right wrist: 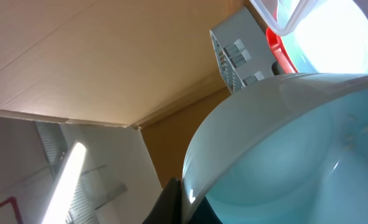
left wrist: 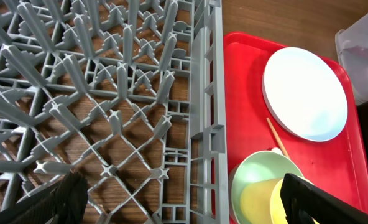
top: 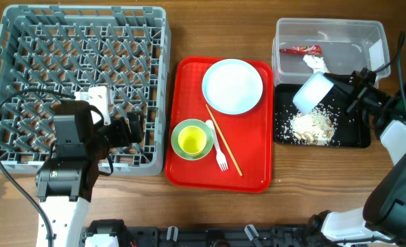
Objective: Sort waste into correct bins and load items into the dishwasher rack
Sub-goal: 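Tip the blue bowl over the black tray to empty the rice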
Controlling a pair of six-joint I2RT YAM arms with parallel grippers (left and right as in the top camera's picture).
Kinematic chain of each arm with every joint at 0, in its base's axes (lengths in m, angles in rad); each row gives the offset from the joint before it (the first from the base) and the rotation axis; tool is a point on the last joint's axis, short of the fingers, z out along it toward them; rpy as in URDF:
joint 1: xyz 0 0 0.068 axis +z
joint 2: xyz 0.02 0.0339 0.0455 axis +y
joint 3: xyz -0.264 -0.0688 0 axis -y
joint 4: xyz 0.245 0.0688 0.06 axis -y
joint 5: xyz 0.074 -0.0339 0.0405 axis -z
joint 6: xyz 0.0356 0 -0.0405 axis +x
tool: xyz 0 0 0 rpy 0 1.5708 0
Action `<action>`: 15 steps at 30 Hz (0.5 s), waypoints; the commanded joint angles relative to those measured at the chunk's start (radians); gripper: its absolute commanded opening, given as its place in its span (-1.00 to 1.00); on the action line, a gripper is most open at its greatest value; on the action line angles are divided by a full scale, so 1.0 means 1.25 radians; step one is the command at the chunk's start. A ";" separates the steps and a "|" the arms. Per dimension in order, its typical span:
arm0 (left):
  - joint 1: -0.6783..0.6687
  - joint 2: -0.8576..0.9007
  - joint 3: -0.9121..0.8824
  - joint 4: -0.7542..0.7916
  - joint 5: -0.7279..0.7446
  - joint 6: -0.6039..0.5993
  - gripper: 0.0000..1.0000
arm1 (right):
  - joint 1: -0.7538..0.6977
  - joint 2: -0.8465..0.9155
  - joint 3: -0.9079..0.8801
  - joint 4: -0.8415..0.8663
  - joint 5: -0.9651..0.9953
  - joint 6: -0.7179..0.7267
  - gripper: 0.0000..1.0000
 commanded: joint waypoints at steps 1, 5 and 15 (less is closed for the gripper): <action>0.002 0.000 0.013 0.002 0.013 -0.005 1.00 | -0.002 -0.006 -0.001 0.006 0.062 -0.150 -0.91; 0.002 0.000 0.013 0.002 0.013 -0.005 1.00 | 0.003 -0.006 -0.001 -0.037 0.119 -0.364 -0.92; 0.002 0.000 0.013 0.002 0.013 -0.005 1.00 | 0.004 -0.006 -0.001 0.017 0.059 -0.300 -0.91</action>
